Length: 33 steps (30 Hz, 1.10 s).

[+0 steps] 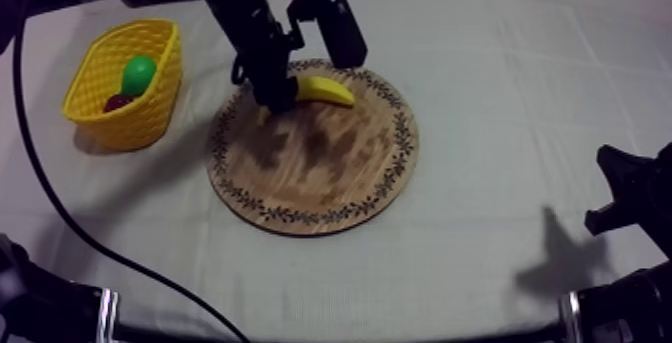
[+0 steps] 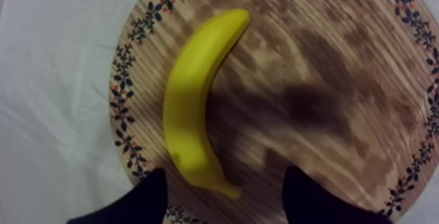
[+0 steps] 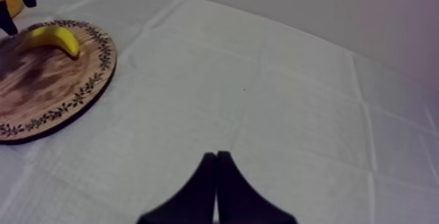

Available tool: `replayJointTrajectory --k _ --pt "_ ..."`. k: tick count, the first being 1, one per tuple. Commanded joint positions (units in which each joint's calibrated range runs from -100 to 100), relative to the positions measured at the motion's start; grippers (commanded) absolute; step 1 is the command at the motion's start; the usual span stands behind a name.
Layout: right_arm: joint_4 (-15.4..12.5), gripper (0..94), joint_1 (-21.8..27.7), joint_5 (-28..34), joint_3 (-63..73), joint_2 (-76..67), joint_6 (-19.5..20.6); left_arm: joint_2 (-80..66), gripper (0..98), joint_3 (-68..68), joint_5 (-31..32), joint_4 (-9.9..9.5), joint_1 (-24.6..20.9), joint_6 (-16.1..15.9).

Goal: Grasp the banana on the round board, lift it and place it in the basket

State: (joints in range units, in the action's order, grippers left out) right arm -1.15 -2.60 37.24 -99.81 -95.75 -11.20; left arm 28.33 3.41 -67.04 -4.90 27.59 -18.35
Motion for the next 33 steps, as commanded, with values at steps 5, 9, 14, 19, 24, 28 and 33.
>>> replayJointTrajectory --k 5,9,14,19,24,28,33 --pt "0.00 0.3 0.00 0.02 0.03 0.00 -0.01 2.37 65.2 -1.37 0.57 0.01 0.15 0.34" --pt "0.00 0.3 0.00 0.02 0.03 0.00 -0.01 3.71 64.9 -1.73 0.93 0.07 0.48 0.57" --pt "0.00 0.3 0.00 0.02 0.03 0.00 -0.01 5.54 64.4 -1.83 1.75 0.09 0.88 0.85" --pt "0.00 0.3 0.00 0.02 0.03 0.00 -0.01 7.66 64.3 -3.06 3.08 -0.07 1.16 1.40" --pt "0.00 0.3 0.00 0.02 0.03 0.00 -0.01 8.85 64.6 -5.36 4.57 -0.73 1.17 1.92" --pt "0.00 0.3 0.00 0.02 0.03 0.00 -0.01 9.22 64.6 -6.58 6.20 -1.87 0.97 2.28" --pt "0.00 0.3 0.00 0.02 0.03 0.00 -0.01 10.15 64.3 -7.67 8.56 -3.43 0.66 2.75"
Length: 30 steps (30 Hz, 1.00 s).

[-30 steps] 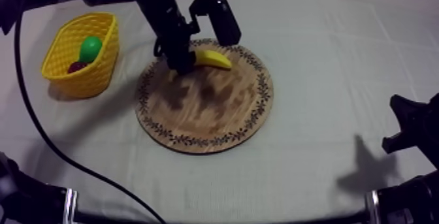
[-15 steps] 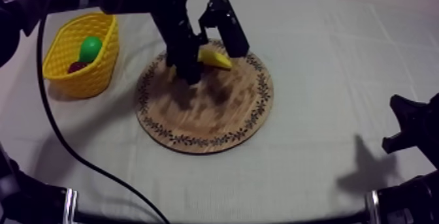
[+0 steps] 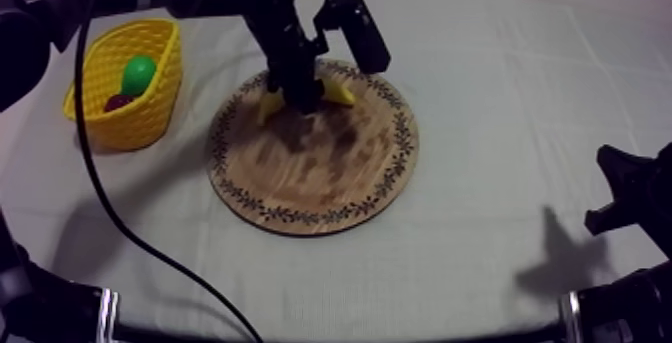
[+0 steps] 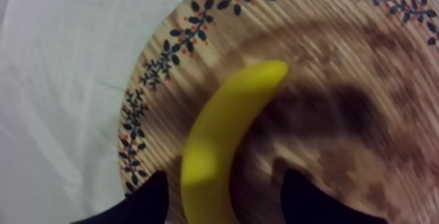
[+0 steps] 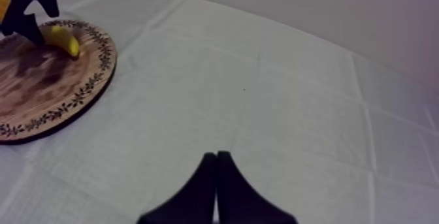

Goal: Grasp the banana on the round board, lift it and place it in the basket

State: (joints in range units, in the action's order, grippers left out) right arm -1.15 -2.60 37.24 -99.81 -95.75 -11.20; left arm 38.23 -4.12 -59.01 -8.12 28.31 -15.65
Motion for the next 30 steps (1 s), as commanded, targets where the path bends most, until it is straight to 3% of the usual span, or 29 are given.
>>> replayJointTrajectory --k 1,12,23,30 --pt "0.00 0.3 0.00 0.02 0.03 0.00 -0.01 0.56 64.2 -0.44 1.00 -0.49 -0.10 0.10" --pt "0.00 0.3 0.00 0.02 0.03 0.00 -0.01 4.52 63.2 -2.96 2.87 -1.55 -0.14 0.55" --pt "0.00 0.3 0.00 0.02 0.03 0.00 -0.01 8.71 61.6 -6.00 4.87 -5.09 -0.68 2.10" --pt "0.00 0.3 0.00 0.02 0.03 0.00 -0.01 9.78 49.5 -6.75 5.58 -5.55 -1.08 1.99"
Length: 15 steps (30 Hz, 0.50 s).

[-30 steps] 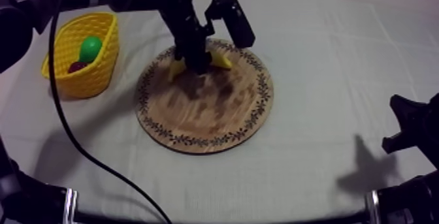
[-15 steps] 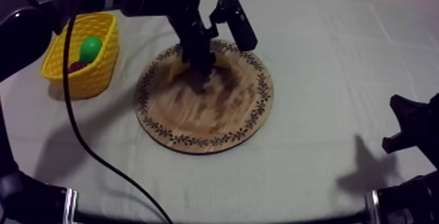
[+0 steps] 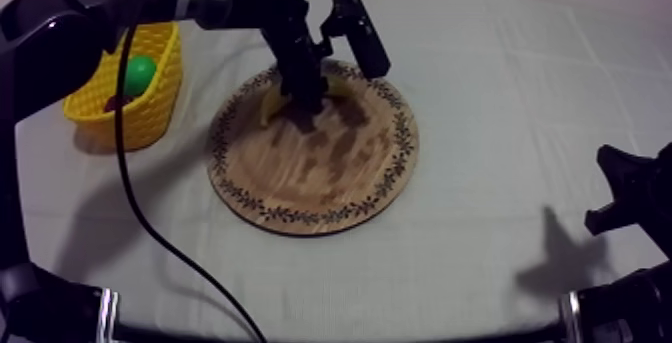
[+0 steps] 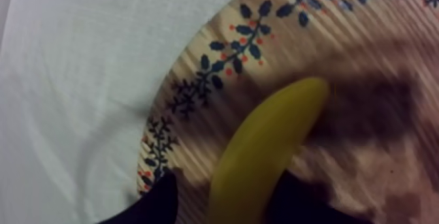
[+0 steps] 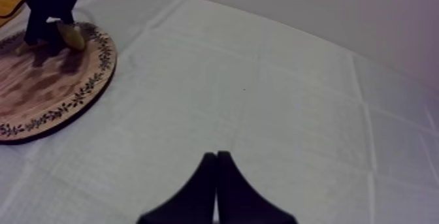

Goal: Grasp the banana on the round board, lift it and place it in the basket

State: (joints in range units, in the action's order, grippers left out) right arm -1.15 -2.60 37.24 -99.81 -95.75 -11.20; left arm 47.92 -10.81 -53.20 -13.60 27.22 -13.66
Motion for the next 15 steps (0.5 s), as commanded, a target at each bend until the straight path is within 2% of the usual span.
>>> replayJointTrajectory --k 1,6,10,15 --pt "0.00 0.3 0.00 0.02 0.03 0.00 -0.01 0.12 47.6 -0.04 -0.31 -0.08 -0.01 0.02" --pt "0.00 0.3 0.00 0.02 0.03 0.00 -0.01 -0.47 33.4 0.43 -0.64 0.15 -0.04 -0.28" --pt "0.00 0.3 0.00 0.02 0.03 0.00 -0.01 -2.04 29.6 1.55 -0.67 0.80 -0.19 -0.65" --pt "0.00 0.3 0.00 0.02 0.03 0.00 -0.01 -6.08 24.9 3.91 1.68 2.88 -0.57 -0.56"
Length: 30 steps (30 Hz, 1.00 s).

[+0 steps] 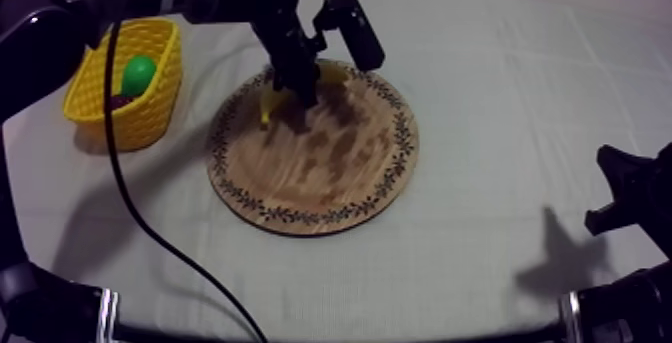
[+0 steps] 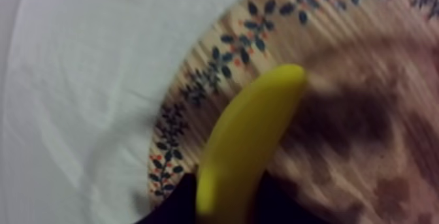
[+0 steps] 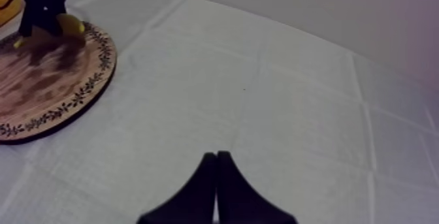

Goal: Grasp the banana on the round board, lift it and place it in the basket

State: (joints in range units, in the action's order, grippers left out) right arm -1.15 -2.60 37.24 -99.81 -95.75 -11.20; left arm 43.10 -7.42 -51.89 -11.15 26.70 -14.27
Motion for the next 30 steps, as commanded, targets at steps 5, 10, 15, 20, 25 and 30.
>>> replayJointTrajectory --k 5,10,15,20,25,30 --pt "0.00 0.3 0.00 0.02 0.03 0.00 -0.01 -8.51 25.2 4.22 -0.50 2.83 -0.72 -0.29" --pt "0.00 0.3 0.00 0.02 0.03 0.00 -0.01 -18.84 25.8 9.22 -3.78 5.66 -2.63 -1.45" --pt "0.00 0.3 0.00 0.02 0.03 0.00 -0.01 -29.96 26.0 15.34 -7.70 7.02 -5.79 -1.57" --pt "0.00 0.3 0.00 0.02 0.03 0.00 -0.01 -40.70 25.8 21.79 -11.75 7.01 -10.03 -0.19" --pt "0.00 0.3 0.00 0.02 0.03 0.00 -0.01 -50.58 27.2 27.04 -16.39 5.78 -14.33 2.90" --pt "0.00 0.3 0.00 0.02 0.03 0.00 -0.01 -57.05 28.1 29.41 -18.01 4.37 -17.60 5.81"
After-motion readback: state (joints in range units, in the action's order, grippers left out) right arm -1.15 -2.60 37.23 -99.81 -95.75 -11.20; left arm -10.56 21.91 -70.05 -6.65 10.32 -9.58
